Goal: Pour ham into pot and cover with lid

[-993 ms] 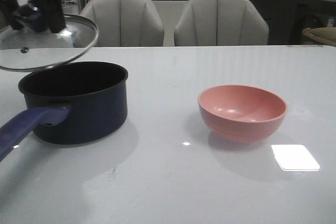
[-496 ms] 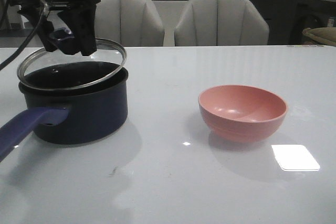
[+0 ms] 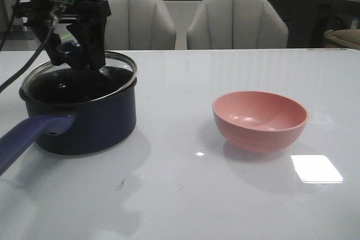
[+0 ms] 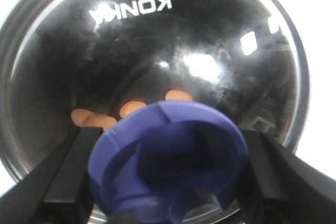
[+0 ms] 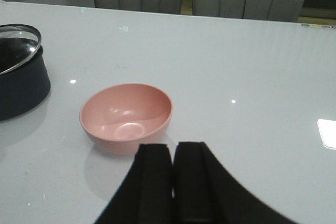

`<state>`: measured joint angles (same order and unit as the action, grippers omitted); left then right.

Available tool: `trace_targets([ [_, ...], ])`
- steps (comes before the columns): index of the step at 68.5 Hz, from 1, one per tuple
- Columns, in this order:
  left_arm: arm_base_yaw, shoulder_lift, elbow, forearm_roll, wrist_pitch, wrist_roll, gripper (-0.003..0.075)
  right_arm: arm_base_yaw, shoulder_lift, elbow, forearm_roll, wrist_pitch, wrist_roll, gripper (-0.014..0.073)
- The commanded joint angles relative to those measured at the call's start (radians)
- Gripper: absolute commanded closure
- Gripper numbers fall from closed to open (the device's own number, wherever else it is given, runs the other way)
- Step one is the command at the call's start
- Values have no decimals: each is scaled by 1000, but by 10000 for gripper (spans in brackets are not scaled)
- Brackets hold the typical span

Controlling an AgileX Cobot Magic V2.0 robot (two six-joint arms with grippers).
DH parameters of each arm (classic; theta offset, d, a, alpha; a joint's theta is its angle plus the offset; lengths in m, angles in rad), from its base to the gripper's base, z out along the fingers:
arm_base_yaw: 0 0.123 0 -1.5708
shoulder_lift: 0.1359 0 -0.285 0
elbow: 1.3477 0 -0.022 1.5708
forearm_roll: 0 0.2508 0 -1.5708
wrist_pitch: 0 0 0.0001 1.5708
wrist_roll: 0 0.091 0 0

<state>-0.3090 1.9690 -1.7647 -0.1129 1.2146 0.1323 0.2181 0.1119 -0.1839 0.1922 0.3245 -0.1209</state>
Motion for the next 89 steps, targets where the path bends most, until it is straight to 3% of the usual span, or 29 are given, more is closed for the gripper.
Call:
trace_targets([
  [1,-4,-42,-31,-10,5,-3,176,1,8,-27,-11,-74,-4,449],
  [9,-4,-34,-31,-7,13,-3,109,1,8,-27,-11,-74,-4,449],
  [35,-4,-46,-123,27,51,-3,113,1,8,-27,-11,-74,-4,449],
  [49,-4,-153,-104,-19,49,-1,113,1,8,-27,-11,-74,-4,449],
  [65,-4,-380,69,-19,-14,21,114,1,8,-27,-11,-74,-4,449],
  [89,-4,-813,518,-20,-239,21,114,1,8,-27,-11,-74,-4,449],
])
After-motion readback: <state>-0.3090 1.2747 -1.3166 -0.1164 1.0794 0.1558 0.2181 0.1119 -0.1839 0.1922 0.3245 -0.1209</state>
